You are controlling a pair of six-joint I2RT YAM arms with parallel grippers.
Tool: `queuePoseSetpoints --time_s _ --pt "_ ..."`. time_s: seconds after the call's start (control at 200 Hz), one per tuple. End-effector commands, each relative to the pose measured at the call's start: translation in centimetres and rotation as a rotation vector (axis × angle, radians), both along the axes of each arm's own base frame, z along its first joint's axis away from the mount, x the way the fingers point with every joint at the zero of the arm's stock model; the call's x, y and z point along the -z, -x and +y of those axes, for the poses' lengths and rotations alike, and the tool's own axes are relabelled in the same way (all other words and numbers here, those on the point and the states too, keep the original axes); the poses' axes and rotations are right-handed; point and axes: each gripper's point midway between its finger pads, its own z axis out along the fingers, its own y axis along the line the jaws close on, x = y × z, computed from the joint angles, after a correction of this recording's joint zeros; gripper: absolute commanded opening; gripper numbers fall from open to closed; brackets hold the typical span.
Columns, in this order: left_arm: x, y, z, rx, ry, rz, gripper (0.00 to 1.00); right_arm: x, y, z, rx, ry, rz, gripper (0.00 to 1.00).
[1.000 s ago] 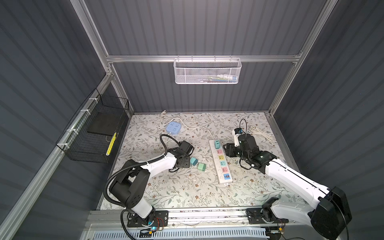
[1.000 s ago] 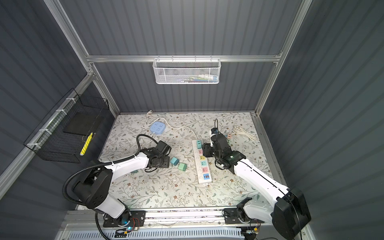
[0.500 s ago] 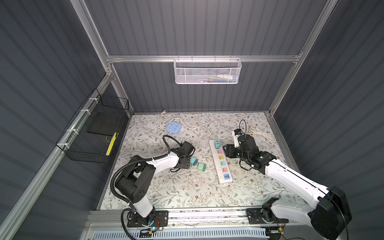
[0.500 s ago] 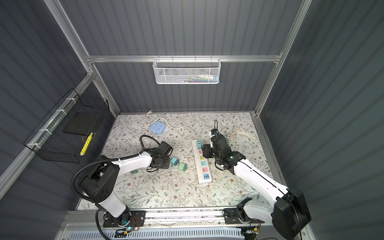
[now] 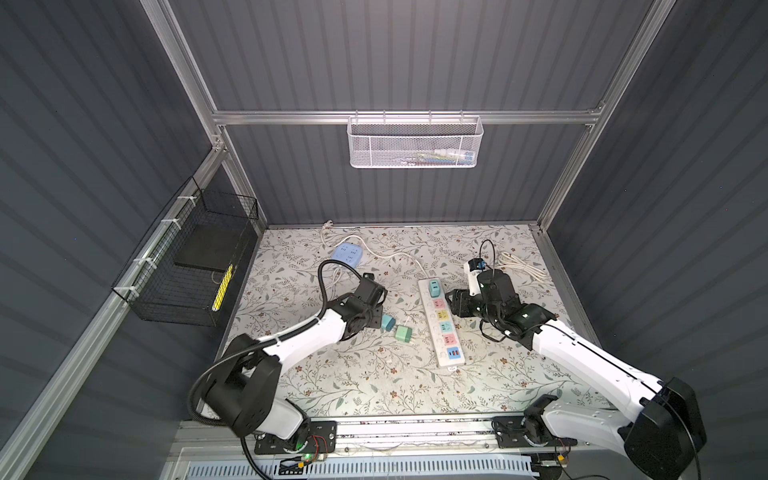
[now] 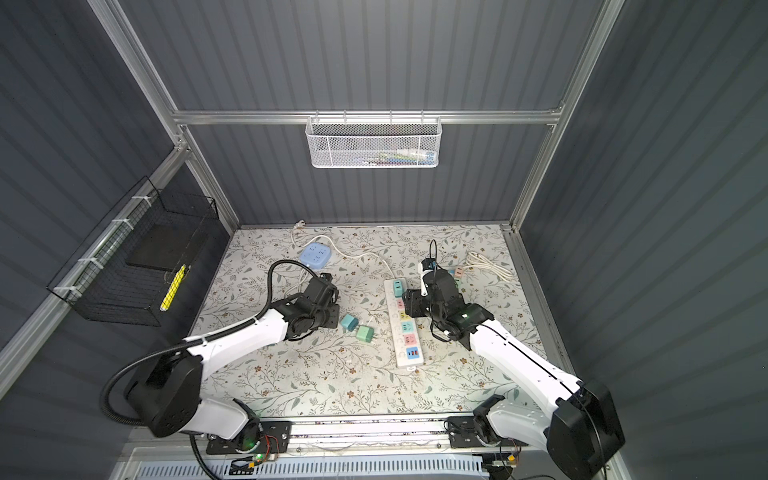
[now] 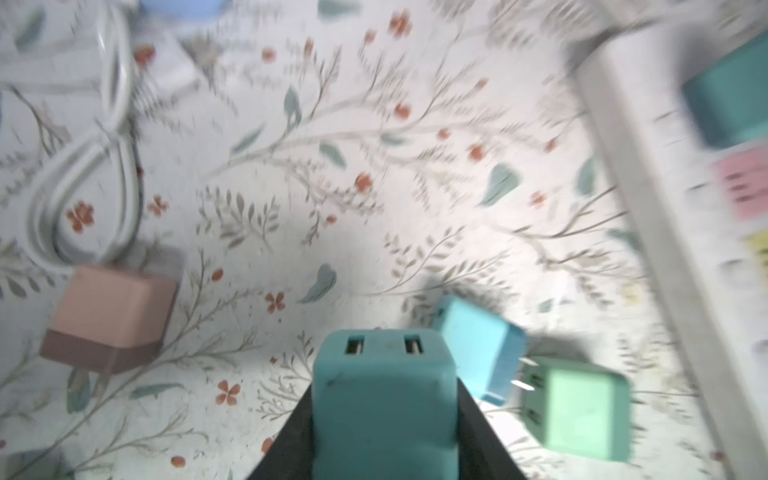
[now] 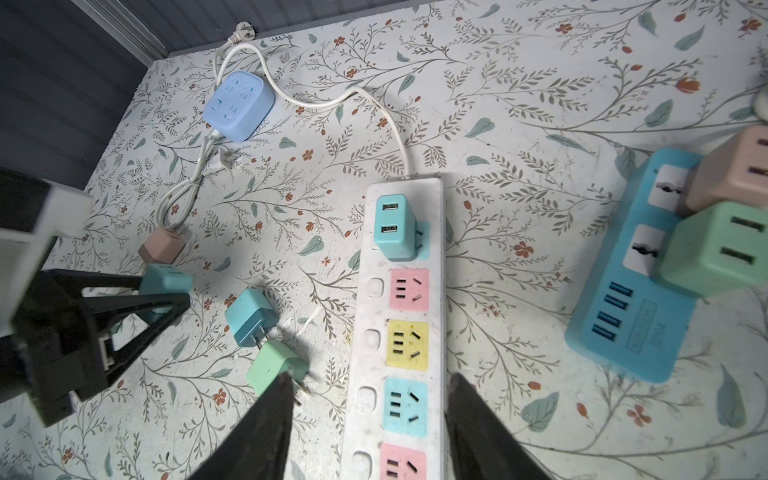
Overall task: Insert the plug
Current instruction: 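Lift the second teal adapter with the left gripper toward the right gripper, then hold the second teal adapter with the left gripper while the right gripper grasps it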
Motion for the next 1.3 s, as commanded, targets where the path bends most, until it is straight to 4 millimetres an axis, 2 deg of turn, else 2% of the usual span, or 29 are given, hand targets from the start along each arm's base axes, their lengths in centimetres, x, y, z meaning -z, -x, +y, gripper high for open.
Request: queuePoseSetpoints --time_s 0.0,0.095,0.14,0.19,0.295,0.445,0.535,0.655,0.851,0.881,1.021,1.296 --pt "-5.4 0.0 -3.9 0.156 0.061 -0.295 0.20 -0.9 0.9 0.2 -0.031 -0.033 -0.026 0.62" --pt "-8.7 1.6 -7.1 0.288 0.172 -0.501 0.16 -2.1 1.6 0.5 -0.070 -0.083 -0.098 0.71" --pt "-9.5 2.4 -8.2 0.350 0.232 -0.579 0.15 -2.8 2.0 0.5 -0.084 -0.103 -0.130 0.78" --pt "-10.3 2.9 -9.2 0.400 0.278 -0.648 0.16 -3.5 2.6 0.8 -0.133 -0.117 -0.160 0.79" --pt "-10.4 3.8 -11.3 0.507 0.297 -0.683 0.15 -4.4 3.7 1.3 -0.200 -0.124 -0.163 0.61" --pt "-10.2 4.7 -13.3 0.599 0.312 -0.681 0.15 -5.0 5.2 3.4 -0.334 -0.175 -0.086 0.42" --pt "-9.9 4.9 -13.8 0.624 0.323 -0.685 0.15 -5.6 6.1 4.9 -0.408 -0.248 -0.057 0.44" --pt "-10.0 5.3 -14.5 0.652 0.342 -0.681 0.15 -5.4 5.6 5.4 -0.413 -0.262 -0.035 0.49" --pt "-10.4 5.7 -14.6 0.671 0.344 -0.687 0.16 -5.3 4.6 6.6 -0.425 -0.281 -0.004 0.50" --pt "-10.4 5.7 -14.6 0.674 0.336 -0.684 0.16 -4.3 4.3 6.9 -0.425 -0.278 0.026 0.50" --pt "-10.3 5.7 -14.5 0.679 0.316 -0.687 0.17 -3.4 3.5 7.7 -0.414 -0.289 0.066 0.45" --pt "-10.2 5.6 -14.5 0.675 0.313 -0.689 0.20 -2.5 3.5 8.5 -0.425 -0.303 0.107 0.36"
